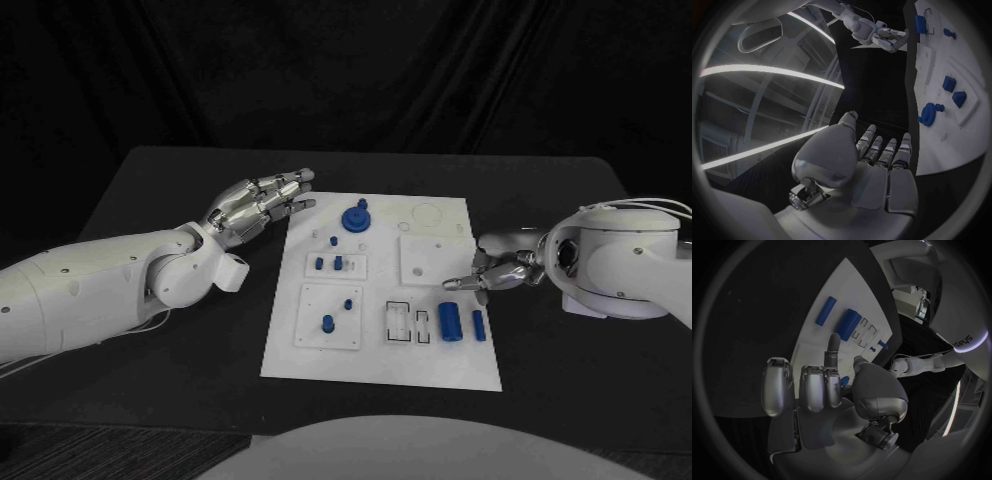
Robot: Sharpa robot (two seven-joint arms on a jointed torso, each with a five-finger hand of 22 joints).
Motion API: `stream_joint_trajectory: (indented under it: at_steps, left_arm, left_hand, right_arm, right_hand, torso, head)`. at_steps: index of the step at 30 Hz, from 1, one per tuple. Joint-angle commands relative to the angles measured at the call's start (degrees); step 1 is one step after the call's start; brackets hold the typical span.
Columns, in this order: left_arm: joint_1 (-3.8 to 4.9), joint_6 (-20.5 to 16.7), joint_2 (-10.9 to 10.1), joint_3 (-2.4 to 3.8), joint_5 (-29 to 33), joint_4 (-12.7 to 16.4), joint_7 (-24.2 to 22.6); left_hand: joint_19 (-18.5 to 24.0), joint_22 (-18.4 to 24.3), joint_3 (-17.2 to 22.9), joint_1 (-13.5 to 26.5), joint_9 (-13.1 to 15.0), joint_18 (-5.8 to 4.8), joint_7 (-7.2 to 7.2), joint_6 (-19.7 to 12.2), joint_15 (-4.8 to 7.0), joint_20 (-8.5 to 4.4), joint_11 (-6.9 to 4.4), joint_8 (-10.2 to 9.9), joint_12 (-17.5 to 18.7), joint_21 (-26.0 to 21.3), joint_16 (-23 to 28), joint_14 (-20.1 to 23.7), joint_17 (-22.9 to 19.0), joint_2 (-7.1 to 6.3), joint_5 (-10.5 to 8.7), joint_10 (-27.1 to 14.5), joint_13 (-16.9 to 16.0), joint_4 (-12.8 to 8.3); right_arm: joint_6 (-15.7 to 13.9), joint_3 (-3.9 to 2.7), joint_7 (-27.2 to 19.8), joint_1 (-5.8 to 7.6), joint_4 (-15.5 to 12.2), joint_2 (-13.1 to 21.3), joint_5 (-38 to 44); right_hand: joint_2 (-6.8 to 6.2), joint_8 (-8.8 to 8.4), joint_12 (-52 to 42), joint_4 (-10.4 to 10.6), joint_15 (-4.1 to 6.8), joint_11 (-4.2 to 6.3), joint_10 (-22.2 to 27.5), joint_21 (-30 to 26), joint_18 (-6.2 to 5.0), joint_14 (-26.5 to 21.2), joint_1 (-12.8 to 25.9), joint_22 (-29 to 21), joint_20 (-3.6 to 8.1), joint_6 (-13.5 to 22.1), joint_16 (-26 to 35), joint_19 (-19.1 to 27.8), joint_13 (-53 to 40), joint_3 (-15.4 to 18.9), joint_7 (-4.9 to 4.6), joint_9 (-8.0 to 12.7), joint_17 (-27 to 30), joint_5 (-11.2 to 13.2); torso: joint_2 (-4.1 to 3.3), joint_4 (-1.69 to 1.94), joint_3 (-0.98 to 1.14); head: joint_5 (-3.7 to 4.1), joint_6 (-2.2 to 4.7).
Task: Assemble the parts on the task board
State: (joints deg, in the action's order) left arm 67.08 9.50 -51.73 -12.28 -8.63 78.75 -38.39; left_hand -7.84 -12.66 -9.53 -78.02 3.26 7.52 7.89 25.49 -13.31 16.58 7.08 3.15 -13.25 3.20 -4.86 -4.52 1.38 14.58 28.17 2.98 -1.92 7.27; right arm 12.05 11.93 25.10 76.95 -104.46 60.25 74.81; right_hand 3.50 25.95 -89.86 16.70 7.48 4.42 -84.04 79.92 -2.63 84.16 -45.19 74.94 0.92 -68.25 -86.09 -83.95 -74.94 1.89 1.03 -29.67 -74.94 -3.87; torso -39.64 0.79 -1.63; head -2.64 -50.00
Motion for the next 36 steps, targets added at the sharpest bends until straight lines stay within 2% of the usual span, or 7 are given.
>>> stream_joint_trajectory:
  at_steps: [1,7,16,20,27,30,36]
  left_arm:
    - [-0.06,0.6,0.1,0.05,0.3,0.1,-0.5]
    - [-0.07,0.7,0.2,0.05,0.3,0.0,-0.5]
    - [-0.09,0.8,0.1,0.05,0.3,0.0,-0.4]
    - [-0.10,0.8,0.2,0.05,0.3,0.0,-0.4]
    - [-0.13,1.1,0.3,0.05,0.3,0.0,-0.3]
    - [-0.14,1.1,0.3,0.05,0.3,-0.1,-0.3]
    - [-0.19,1.2,0.3,0.05,0.3,-0.1,-0.2]
  left_hand:
    - [-0.2,0.1,0.3,0.1,0.0,-0.45,-0.10,-0.2,-0.44,0.15,0.40,0.1,-0.2,0.0,-0.3,-0.1,0.1,0.59,0.25,-0.2,0.0,-0.1]
    - [-0.2,0.1,0.3,0.1,0.0,-0.45,-0.10,-0.2,-0.44,0.15,0.40,0.1,-0.2,0.0,-0.3,-0.1,0.1,0.59,0.25,-0.2,0.0,-0.1]
    - [-0.2,0.1,0.4,0.1,0.0,-0.46,-0.10,-0.2,-0.46,0.15,0.46,0.1,-0.1,0.0,-0.3,-0.1,0.1,0.63,0.28,-0.2,0.0,-0.1]
    - [-0.2,0.1,0.4,0.1,0.0,-0.48,-0.09,-0.3,-0.47,0.15,0.49,0.1,-0.1,0.0,-0.3,-0.1,0.1,0.65,0.30,-0.2,0.0,-0.2]
    - [-0.2,0.1,0.5,0.1,0.0,-0.48,-0.09,-0.3,-0.48,0.15,0.53,0.1,-0.1,0.0,-0.3,-0.1,0.1,0.66,0.32,-0.2,0.0,-0.2]
    - [-0.2,0.1,0.5,0.1,0.0,-0.49,-0.10,-0.4,-0.50,0.15,0.56,0.0,-0.1,0.0,-0.4,-0.2,0.1,0.67,0.33,-0.2,0.0,-0.2]
    - [-0.3,0.0,0.5,0.1,0.0,-0.50,-0.10,-0.4,-0.52,0.14,0.58,0.0,-0.1,0.1,-0.4,-0.2,0.1,0.68,0.34,-0.2,0.0,-0.2]
  right_arm:
    - [2.0,-0.02,2.8,-0.34,0.1,-0.3,-0.4]
    - [1.5,-0.02,3.4,-1.04,0.2,-0.8,-0.4]
    - [1.0,-0.02,4.5,-2.42,0.4,-1.8,-0.4]
    - [0.9,-0.02,4.8,-2.85,0.6,-2.2,-0.4]
    - [0.8,-0.02,5.1,-3.58,1.1,-3.1,-0.4]
    - [1.6,-0.02,5.3,-3.79,1.4,-3.4,-0.4]
    - [2.2,-0.02,5.7,-4.19,1.8,-4.5,1.0]
  right_hand:
    - [-0.16,-0.63,-0.1,0.1,0.31,0.19,-6.0,0.3,0.56,4.5,0.7,12.4,0.36,0.7,0.0,-3.1,-15.1,0.7,-0.14,-0.2,-7.0,0.5]
    - [-0.76,-2.01,-0.1,-0.1,0.13,-0.10,-6.0,0.8,0.61,4.4,0.0,12.4,0.23,1.6,0.1,-3.1,-15.1,1.6,-0.50,0.0,-6.6,0.8]
    - [-2.81,-6.55,-0.1,-0.2,-0.70,-0.97,-6.0,1.5,0.71,4.2,-2.8,12.5,-0.42,3.6,0.5,-3.0,-15.1,3.0,-1.66,1.9,-5.6,1.0]
    - [-3.57,-7.58,-0.1,-0.1,-0.90,-1.19,-6.0,1.1,0.61,4.1,-3.3,12.4,-0.60,4.2,0.7,-2.9,-15.1,3.1,-1.98,2.3,-5.3,1.1]
    - [-4.48,-8.65,-0.1,-0.3,-1.17,-1.51,-6.0,1.0,0.56,4.0,-5.8,12.3,-0.89,4.8,0.9,-2.7,-15.1,2.7,-2.32,2.4,-4.7,1.1]
    - [-5.70,-9.24,-0.1,-0.3,-1.37,-1.77,-6.0,0.9,0.54,3.9,-7.2,12.3,-1.08,5.7,1.3,-2.7,-15.1,2.6,-2.62,2.2,-3.9,1.1]
    - [-7.05,-8.76,-0.1,-0.3,-1.56,-1.97,-6.0,1.5,0.65,3.8,-9.1,12.4,-1.29,6.6,1.5,-2.8,-15.1,1.9,-2.82,1.2,-3.4,1.0]
  torso:
    - [-0.02,-0.01,-0.01]
    - [0.01,-0.01,0.00]
    - [0.01,0.00,0.01]
    - [-0.02,-0.01,-0.01]
    - [0.01,-0.01,-0.01]
    - [0.02,0.01,-0.01]
    - [-0.01,0.01,0.00]
  head:
    - [0.01,0.00]
    - [-0.02,0.00]
    - [-0.12,0.00]
    - [-0.06,0.00]
    - [-0.14,0.00]
    - [-0.31,0.00]
    - [-0.27,0.00]
